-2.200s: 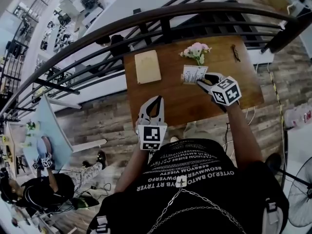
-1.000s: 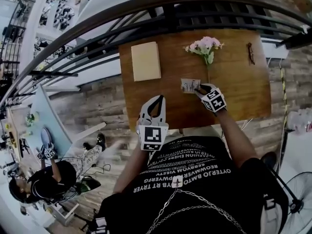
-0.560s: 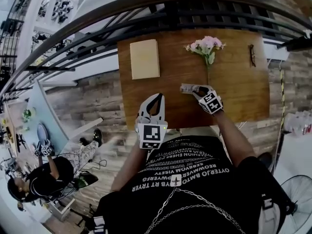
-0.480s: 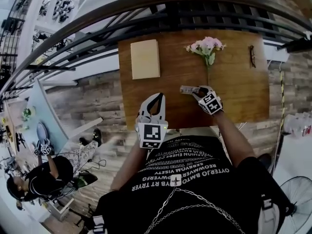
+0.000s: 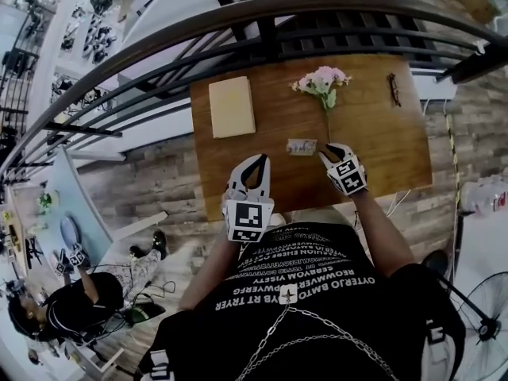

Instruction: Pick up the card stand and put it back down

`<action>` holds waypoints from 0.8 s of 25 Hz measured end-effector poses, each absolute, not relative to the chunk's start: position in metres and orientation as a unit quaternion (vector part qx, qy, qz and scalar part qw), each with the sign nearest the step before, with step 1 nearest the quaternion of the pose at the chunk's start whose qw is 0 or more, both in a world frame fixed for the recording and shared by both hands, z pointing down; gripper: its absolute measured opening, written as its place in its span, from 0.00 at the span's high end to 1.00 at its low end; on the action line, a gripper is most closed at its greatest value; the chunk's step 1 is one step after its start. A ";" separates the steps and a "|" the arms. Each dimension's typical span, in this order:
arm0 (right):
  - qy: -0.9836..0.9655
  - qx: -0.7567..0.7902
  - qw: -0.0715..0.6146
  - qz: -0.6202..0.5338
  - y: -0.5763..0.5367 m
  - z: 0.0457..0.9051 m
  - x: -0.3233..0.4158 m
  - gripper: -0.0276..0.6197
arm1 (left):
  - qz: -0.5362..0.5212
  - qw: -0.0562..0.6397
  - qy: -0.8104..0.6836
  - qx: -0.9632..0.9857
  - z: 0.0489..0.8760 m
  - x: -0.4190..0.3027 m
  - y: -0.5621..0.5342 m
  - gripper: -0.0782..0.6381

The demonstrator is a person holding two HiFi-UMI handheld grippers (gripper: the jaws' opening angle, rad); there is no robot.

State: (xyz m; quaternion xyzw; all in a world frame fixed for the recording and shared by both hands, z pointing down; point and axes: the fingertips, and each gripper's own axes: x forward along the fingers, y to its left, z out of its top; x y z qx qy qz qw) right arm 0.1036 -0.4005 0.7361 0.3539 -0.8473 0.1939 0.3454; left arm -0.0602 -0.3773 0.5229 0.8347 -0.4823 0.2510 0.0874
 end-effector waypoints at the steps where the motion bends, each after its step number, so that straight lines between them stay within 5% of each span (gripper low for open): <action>1: -0.849 0.366 0.334 0.181 -0.400 0.720 0.106 0.81 | 0.247 0.081 -0.479 0.838 0.519 -0.059 -0.374 0.85; 6: -0.854 0.427 0.265 0.134 -0.383 0.637 0.110 0.93 | 0.230 0.055 -0.467 0.852 0.496 -0.058 -0.346 0.85; 20: -0.859 0.477 0.174 0.071 -0.287 0.496 0.100 0.93 | 0.165 0.028 -0.489 0.856 0.441 -0.097 -0.268 0.85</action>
